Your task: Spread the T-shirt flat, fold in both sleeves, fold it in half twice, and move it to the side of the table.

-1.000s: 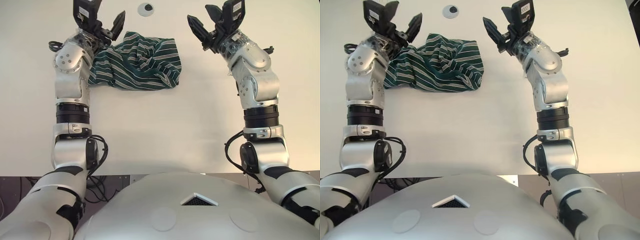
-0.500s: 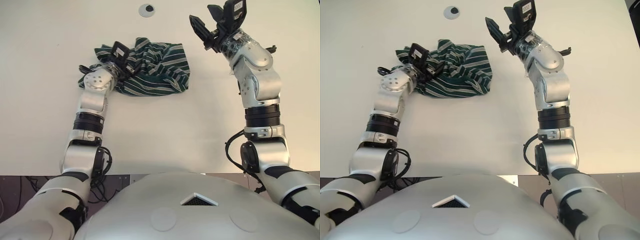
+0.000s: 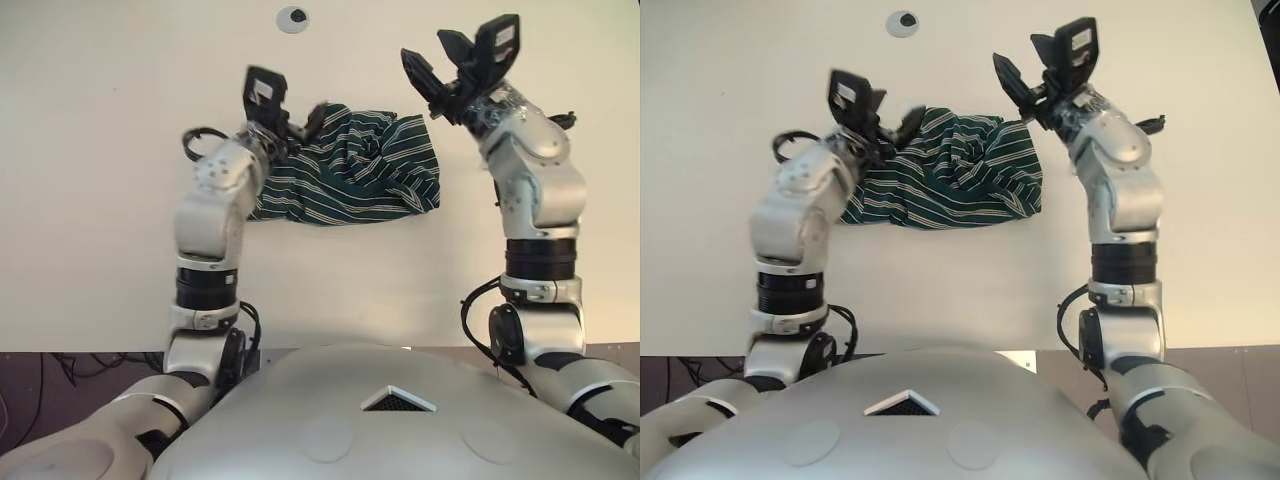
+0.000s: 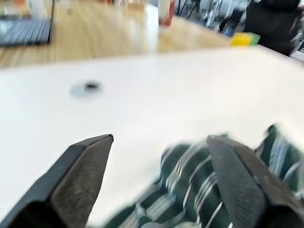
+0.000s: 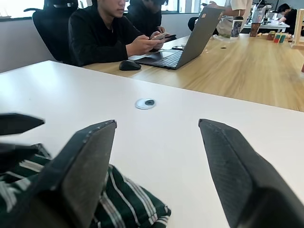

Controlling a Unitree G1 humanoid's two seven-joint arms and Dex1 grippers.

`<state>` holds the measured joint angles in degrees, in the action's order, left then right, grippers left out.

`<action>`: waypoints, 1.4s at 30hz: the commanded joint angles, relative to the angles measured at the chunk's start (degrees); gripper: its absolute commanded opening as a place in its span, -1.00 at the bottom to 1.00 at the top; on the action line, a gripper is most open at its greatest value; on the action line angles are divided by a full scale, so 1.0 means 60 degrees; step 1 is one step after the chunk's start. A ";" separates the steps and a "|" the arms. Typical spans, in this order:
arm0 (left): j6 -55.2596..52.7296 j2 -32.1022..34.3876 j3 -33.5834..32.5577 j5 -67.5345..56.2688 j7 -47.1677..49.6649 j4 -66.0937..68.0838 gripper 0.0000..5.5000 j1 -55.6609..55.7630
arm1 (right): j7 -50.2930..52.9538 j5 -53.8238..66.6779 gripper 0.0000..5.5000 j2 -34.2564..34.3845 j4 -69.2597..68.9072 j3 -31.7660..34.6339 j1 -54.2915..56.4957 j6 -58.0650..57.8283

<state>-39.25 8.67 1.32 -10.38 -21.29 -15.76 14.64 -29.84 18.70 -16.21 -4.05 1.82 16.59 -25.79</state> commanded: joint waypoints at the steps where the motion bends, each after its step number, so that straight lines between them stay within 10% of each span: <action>1: -0.0420 0.1408 -0.0228 -0.0819 -0.1414 -0.1057 0.32 0.0740 | -0.1159 0.0686 0.16 -0.1251 -0.1687 0.0151 -0.1027 -0.0808; 10: 0.1787 0.4178 0.1004 -0.0407 -0.4832 0.1155 0.32 0.0519 | -0.2245 0.0301 0.16 -0.2705 -0.2495 -0.0861 -0.2512 -0.1253; 24: 0.3951 0.4130 0.1960 0.0488 -0.5537 0.2905 0.07 0.0294 | -0.2515 -0.0300 -0.40 -0.2781 -0.2119 -0.1501 -0.3003 -0.0476; 42: 0.3009 0.3637 0.2425 0.0883 -0.5688 0.3922 0.05 0.0781 | -0.2512 -0.0735 -0.46 -0.2671 -0.1419 -0.1985 -0.2862 -0.0102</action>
<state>-20.37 29.42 15.71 -5.32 -54.85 8.39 19.02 -44.79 15.15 -32.10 -12.27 -9.54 -1.13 -26.79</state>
